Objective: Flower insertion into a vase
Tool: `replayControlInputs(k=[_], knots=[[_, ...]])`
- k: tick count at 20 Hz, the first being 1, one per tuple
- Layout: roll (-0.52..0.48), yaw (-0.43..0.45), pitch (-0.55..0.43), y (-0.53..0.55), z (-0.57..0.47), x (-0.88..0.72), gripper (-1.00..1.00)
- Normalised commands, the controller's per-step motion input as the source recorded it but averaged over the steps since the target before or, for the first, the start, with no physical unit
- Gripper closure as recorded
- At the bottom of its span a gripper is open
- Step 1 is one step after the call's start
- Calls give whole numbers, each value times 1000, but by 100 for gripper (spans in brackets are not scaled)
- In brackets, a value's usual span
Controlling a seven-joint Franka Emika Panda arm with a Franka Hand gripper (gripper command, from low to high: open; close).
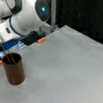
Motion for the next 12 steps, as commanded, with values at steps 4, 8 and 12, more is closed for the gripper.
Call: replayControlInputs(k=[4, 8, 12], knots=[[-42, -75, -71, 148, -261, 182, 100], [-20, -109, -41, 139, -194, 161, 100], [-2, -144, -19, 144, -127, 175, 100]])
